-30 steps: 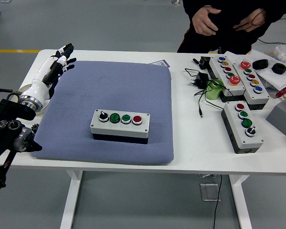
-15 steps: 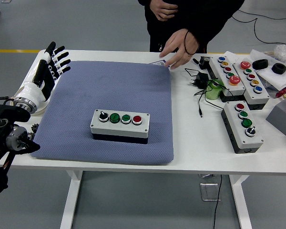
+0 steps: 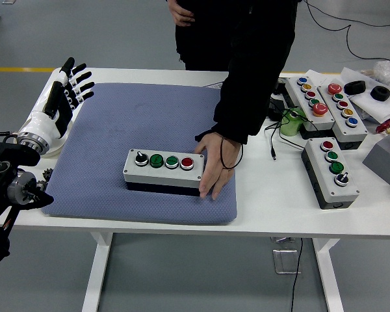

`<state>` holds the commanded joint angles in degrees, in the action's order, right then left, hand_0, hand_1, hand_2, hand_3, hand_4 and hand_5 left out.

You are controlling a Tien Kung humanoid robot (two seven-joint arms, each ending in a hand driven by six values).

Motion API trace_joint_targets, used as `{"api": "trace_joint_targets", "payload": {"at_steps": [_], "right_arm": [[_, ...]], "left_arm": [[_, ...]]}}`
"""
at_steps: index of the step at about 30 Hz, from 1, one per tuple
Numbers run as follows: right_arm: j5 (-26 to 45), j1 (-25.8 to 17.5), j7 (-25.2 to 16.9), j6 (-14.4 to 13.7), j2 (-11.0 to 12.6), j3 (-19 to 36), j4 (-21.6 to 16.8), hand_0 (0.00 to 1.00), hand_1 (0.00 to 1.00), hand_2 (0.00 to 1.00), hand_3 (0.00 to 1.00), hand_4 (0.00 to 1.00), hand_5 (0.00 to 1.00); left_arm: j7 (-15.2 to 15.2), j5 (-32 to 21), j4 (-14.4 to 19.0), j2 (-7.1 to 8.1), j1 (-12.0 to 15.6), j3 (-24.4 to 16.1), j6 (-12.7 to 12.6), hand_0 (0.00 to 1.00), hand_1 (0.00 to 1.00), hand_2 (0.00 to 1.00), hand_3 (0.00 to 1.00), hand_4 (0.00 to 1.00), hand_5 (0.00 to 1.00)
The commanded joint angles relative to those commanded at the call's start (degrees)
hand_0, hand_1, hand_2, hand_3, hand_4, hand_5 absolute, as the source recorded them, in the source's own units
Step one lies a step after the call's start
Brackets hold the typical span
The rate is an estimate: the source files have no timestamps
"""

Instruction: Pick up the button,place it on the desk,press the button,press the button

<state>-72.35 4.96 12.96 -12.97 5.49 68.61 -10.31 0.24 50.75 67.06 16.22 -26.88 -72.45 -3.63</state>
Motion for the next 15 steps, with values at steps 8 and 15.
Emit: {"api": "trace_joint_targets", "payload": {"at_steps": [8, 15], "right_arm": [[-0.1, 0.1, 0.0, 0.0, 0.0, 0.1, 0.0, 0.751, 0.705, 0.717, 0.586, 0.183, 0.140], [-0.2, 0.0, 0.0, 0.0, -0.1, 0.2, 0.0, 0.751, 0.705, 0.717, 0.586, 0.183, 0.140]], "left_arm": [[0.5, 0.6, 0.0, 0.06, 0.0, -0.2, -0.2, 0.855, 0.877, 0.916, 0.908, 0.776, 0.998], [0.8, 0.8, -0.1, 0.07, 0.2, -0.3, -0.3, 0.856, 0.877, 0.916, 0.910, 0.776, 0.998]]}}
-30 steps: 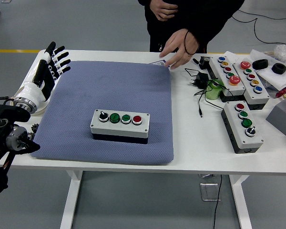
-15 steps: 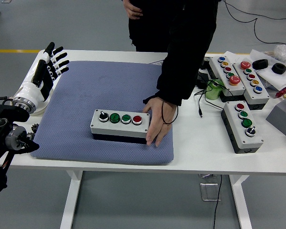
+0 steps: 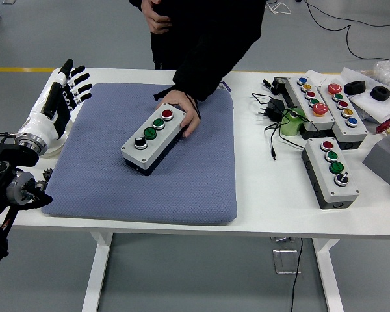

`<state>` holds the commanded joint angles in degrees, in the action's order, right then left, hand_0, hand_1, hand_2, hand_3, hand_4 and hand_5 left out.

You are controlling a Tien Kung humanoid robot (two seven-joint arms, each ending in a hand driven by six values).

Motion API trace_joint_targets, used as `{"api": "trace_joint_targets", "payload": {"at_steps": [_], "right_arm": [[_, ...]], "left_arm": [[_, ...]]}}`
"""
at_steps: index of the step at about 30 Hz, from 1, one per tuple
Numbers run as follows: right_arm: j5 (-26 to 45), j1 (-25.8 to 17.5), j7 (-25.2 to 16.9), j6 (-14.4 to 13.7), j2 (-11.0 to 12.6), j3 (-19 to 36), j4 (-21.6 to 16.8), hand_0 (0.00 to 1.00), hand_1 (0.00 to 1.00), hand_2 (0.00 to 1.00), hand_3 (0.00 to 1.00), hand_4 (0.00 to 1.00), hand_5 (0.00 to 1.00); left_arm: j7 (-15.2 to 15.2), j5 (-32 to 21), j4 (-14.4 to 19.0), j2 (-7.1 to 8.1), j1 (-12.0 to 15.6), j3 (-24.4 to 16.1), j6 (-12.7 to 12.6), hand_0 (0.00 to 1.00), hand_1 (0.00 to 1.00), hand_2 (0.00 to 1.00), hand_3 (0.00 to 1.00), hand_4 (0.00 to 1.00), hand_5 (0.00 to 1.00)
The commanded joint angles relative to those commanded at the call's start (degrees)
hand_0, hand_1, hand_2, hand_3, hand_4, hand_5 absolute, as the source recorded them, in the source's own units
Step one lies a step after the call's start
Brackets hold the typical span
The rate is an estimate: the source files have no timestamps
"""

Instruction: Pick up the button,place it on the desk,press the button,press the button

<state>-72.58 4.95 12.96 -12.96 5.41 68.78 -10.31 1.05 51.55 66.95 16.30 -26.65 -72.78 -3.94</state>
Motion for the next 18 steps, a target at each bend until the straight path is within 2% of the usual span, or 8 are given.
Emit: {"api": "trace_joint_targets", "payload": {"at_steps": [18], "right_arm": [[0.2, 0.0, 0.1, -0.1, -0.1, 0.0, 0.0, 0.751, 0.705, 0.716, 0.586, 0.183, 0.140]], "left_arm": [[0.3, 0.1, 0.1, -0.01, -0.4, 0.8, -0.3, 0.855, 0.878, 0.920, 0.911, 0.774, 0.998]]}}
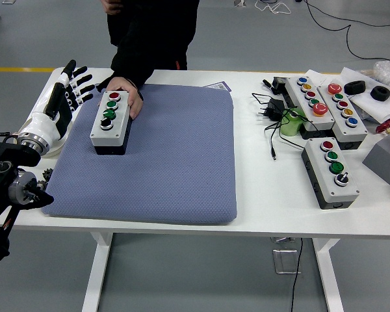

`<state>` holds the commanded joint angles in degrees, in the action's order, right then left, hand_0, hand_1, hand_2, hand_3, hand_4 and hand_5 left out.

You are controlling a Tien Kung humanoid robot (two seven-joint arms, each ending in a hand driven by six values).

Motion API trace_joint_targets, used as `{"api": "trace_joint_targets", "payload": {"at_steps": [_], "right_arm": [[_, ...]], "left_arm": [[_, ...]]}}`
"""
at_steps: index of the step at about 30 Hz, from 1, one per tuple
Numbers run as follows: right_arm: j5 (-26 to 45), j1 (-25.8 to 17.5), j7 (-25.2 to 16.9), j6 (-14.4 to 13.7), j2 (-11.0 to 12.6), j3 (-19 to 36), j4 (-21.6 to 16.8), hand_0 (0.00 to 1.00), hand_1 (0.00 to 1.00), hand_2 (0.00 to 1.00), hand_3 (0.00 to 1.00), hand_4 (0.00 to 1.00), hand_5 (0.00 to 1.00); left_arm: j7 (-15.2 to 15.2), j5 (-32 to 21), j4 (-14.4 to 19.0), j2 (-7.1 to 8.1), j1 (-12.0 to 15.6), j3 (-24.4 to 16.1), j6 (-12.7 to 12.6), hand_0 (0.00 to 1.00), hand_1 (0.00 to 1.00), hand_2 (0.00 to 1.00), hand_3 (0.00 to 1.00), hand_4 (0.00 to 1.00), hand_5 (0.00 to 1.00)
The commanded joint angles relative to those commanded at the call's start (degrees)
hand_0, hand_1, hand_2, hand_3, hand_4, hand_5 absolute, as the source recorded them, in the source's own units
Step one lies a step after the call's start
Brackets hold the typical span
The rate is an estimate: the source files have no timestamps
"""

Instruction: Pick up the button,place it on the desk,press the button,press the button

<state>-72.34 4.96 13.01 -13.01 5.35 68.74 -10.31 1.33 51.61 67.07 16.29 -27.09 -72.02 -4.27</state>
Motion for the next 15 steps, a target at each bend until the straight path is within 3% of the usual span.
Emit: {"api": "trace_joint_targets", "payload": {"at_steps": [15], "right_arm": [[-0.2, -0.2, -0.1, 0.0, 0.1, 0.0, 0.0, 0.751, 0.705, 0.716, 0.586, 0.183, 0.140]], "left_arm": [[0.2, 0.4, -0.1, 0.03, 0.3, 0.2, -0.3, 0.859, 0.878, 0.922, 0.914, 0.785, 0.997]]}}
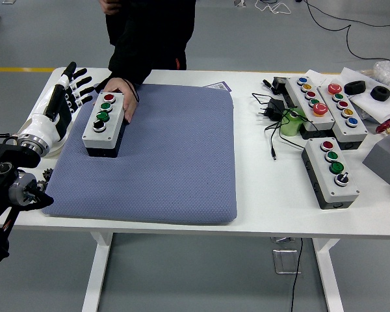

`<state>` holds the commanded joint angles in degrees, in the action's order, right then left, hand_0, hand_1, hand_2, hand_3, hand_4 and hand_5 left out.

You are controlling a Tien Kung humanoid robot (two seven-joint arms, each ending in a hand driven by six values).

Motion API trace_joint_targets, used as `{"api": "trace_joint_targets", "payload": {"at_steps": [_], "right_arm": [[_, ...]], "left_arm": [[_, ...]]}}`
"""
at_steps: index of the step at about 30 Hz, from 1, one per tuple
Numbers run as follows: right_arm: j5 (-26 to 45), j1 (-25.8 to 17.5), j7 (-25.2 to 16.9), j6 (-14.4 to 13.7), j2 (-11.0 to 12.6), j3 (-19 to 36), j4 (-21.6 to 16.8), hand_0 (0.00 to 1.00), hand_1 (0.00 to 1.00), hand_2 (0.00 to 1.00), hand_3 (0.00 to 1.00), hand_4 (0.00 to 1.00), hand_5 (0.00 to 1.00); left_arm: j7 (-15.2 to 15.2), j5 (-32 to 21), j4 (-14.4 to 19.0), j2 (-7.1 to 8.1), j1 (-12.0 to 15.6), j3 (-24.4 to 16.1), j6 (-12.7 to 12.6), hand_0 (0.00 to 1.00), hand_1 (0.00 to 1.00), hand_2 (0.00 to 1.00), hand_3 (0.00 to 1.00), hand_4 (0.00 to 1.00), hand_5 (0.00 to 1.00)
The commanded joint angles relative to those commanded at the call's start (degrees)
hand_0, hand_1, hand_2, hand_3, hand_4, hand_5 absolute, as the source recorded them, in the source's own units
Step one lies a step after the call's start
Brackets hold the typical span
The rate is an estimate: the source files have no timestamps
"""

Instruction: Pick up the button,place it on the desk,press the button,press the button

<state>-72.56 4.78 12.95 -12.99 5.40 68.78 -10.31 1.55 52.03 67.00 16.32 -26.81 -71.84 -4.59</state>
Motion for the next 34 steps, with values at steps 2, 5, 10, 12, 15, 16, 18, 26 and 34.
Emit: {"api": "trace_joint_targets", "payload": {"at_steps": [2, 5, 10, 12, 15, 16, 18, 26, 34], "right_arm": [[0.0, 0.0, 0.0, 0.0, 0.0, 0.0, 0.0, 0.751, 0.705, 0.716, 0.586, 0.183, 0.140], [-0.1, 0.0, 0.0, 0.0, 0.0, 0.0, 0.0, 0.751, 0.705, 0.716, 0.586, 0.183, 0.140], [-0.2, 0.0, 0.0, 0.0, 0.0, 0.0, 0.0, 0.751, 0.705, 0.716, 0.586, 0.183, 0.140], [-0.2, 0.0, 0.0, 0.0, 0.0, 0.1, 0.0, 0.751, 0.705, 0.716, 0.586, 0.183, 0.140], [-0.2, 0.0, 0.0, 0.0, 0.0, 0.0, 0.0, 0.751, 0.705, 0.716, 0.586, 0.183, 0.140], [-0.2, 0.0, 0.0, 0.0, 0.0, 0.0, 0.0, 0.751, 0.705, 0.716, 0.586, 0.183, 0.140], [-0.2, 0.1, 0.0, 0.0, 0.0, 0.0, 0.0, 0.751, 0.705, 0.716, 0.586, 0.183, 0.140], [-0.1, 0.2, 0.0, 0.0, 0.0, 0.0, 0.0, 0.751, 0.705, 0.716, 0.586, 0.183, 0.140], [-0.1, 0.3, 0.0, 0.0, 0.0, 0.1, 0.0, 0.751, 0.705, 0.716, 0.586, 0.183, 0.140]], "left_arm": [[0.0, 0.0, 0.0, -0.01, 0.0, 0.0, 0.0, 0.858, 0.881, 0.924, 0.917, 0.786, 0.992], [0.1, 0.1, 0.0, 0.00, -0.1, 0.1, -0.1, 0.858, 0.881, 0.924, 0.917, 0.786, 0.992], [0.1, 0.4, 0.0, 0.06, -0.2, 0.1, -0.2, 0.861, 0.881, 0.926, 0.921, 0.788, 0.965], [0.1, 0.6, 0.0, 0.07, -0.1, 0.1, -0.2, 0.861, 0.881, 0.926, 0.921, 0.788, 0.965], [0.1, 1.0, 0.0, 0.05, -0.1, 0.1, -0.2, 0.866, 0.882, 0.931, 0.931, 0.836, 0.908], [0.1, 1.1, 0.0, 0.05, -0.1, 0.1, -0.2, 0.866, 0.882, 0.931, 0.931, 0.836, 0.908], [0.1, 1.2, 0.0, 0.04, -0.2, 0.2, -0.2, 0.866, 0.882, 0.931, 0.931, 0.836, 0.908], [0.2, 1.3, -0.1, 0.03, -0.5, 0.3, -0.2, 0.866, 0.886, 0.936, 0.936, 0.853, 0.884], [0.4, 3.3, 0.1, 0.04, -0.5, 0.2, -1.0, 0.866, 0.886, 0.936, 0.936, 0.853, 0.884]]}}
